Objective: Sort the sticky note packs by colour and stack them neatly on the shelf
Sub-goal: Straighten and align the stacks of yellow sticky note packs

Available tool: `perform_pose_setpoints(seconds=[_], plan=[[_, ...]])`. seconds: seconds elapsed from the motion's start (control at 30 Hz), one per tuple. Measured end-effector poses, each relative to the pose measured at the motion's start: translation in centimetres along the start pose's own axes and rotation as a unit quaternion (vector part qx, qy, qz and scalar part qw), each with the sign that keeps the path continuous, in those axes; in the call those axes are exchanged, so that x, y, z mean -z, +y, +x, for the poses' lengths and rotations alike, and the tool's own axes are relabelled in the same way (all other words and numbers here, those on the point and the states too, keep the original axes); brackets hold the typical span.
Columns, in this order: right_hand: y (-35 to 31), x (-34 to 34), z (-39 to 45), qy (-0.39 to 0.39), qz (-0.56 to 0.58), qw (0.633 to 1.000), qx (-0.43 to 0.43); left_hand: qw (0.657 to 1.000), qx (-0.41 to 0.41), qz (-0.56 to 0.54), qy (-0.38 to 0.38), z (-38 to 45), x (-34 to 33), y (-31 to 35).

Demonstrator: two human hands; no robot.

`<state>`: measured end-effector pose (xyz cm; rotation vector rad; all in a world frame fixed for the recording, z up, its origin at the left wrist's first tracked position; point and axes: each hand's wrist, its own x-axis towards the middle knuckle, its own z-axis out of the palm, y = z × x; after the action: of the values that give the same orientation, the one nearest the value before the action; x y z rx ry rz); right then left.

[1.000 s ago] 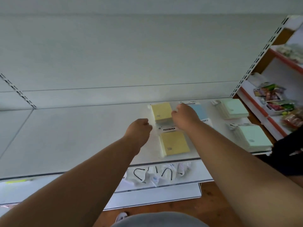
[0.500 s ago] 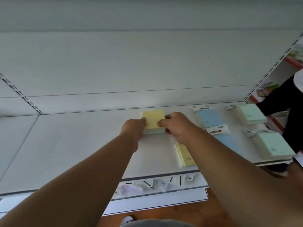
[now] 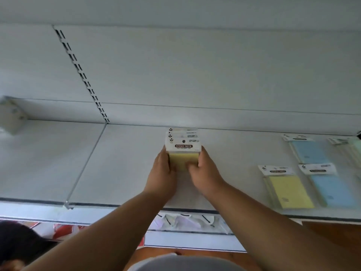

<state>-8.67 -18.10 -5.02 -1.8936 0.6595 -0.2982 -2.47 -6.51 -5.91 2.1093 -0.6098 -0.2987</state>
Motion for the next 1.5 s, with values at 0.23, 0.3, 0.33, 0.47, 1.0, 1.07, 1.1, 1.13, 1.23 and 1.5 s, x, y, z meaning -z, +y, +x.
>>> perform_pose_setpoints(seconds=[0.23,0.3,0.33,0.47,1.0,1.07,1.1,1.13,1.23,1.5], plan=[[-0.8,-1.5,-0.3,0.032,0.025,0.999,-0.007,0.999,-0.022,0.024,-0.024,-0.1,0.9,-0.5],[-0.5,-1.6,-0.6,0.035,0.010,0.999,-0.005,0.999,-0.026,0.030,-0.028,-0.4,1.0,-0.8],[-0.3,-1.6,-0.7,0.041,0.010,0.999,-0.003,0.999,-0.031,0.030,-0.029,-0.5,1.0,-0.8],[0.2,-1.2,-1.1,0.010,-0.035,0.999,0.009,0.998,-0.038,0.038,-0.032,-0.8,1.0,-1.0],[-0.4,-0.3,0.4,-0.023,-0.123,0.992,0.027,0.992,0.093,0.079,0.013,0.6,2.8,0.4],[-1.4,-1.0,0.9,-0.029,-0.139,0.990,0.024,0.990,0.120,0.079,0.006,1.2,4.0,0.2],[-2.0,-1.5,1.4,-0.034,-0.153,0.987,0.014,0.988,0.133,0.080,-0.004,1.6,4.7,0.0],[-2.5,-2.0,1.9,-0.038,-0.163,0.986,-0.002,0.987,0.143,0.078,-0.013,2.2,5.3,-0.3],[-4.1,-3.8,3.4,-0.037,-0.160,0.985,-0.045,0.985,0.159,0.065,-0.030,4.3,7.4,-0.9],[-5.1,-7.4,7.0,0.004,-0.177,0.977,-0.117,0.979,0.161,0.071,-0.106,8.7,9.5,-2.7]])
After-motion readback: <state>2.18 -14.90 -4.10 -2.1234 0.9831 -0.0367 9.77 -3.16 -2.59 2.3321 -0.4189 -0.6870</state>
